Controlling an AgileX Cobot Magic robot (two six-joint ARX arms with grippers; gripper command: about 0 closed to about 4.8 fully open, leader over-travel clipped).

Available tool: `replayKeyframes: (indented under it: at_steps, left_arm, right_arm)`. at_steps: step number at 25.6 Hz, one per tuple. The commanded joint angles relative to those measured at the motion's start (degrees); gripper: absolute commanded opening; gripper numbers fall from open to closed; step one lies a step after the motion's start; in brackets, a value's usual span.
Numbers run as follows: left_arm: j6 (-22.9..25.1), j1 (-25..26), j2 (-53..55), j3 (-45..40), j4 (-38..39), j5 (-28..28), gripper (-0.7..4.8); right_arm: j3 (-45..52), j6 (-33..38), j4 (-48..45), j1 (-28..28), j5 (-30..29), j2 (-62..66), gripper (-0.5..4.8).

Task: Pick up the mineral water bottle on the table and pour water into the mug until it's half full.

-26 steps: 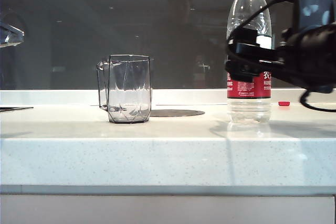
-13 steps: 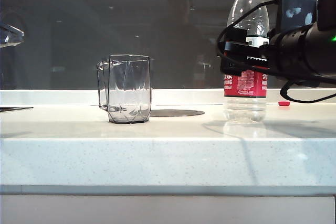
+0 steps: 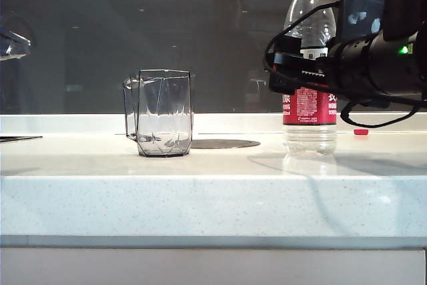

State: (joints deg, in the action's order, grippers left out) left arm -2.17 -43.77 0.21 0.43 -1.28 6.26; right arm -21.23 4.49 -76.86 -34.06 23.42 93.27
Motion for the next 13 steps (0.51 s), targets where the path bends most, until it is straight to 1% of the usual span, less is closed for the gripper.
replayKeyframes:
  at_steps: [1,3,7,10,12,13]
  left_arm:
    - [0.09,0.02,0.00,0.13,-0.48,0.07,-0.04]
    - [0.09,0.04,0.00,0.13,-0.50,0.07,-0.04]
    - [0.09,0.04,0.00,0.13,-0.50,0.07,-0.04]
    - [0.09,0.04,0.00,0.13,-0.50,0.07,-0.04]
    - [0.09,0.07,0.00,0.13,-0.50,0.07,-0.04]
    - [0.09,0.07,0.00,0.13,-0.48,0.07,-0.04]
  right_arm:
    - [-0.28,-0.02,-0.94,-0.04,-0.20,-0.15,3.22]
    - [-0.28,-0.04,-0.94,-0.04,-0.17,-0.15,3.03]
    - [-0.28,-0.61,-1.18,-0.04,-0.17,-0.22,3.01]
    - [-0.35,-4.87,-1.62,-0.07,-0.17,-0.79,2.99]
    - [-0.52,-8.98,-1.51,-0.07,-0.24,-2.49,2.72]
    - [-0.68,-10.21,-1.31,-0.09,-0.35,-2.93,2.72]
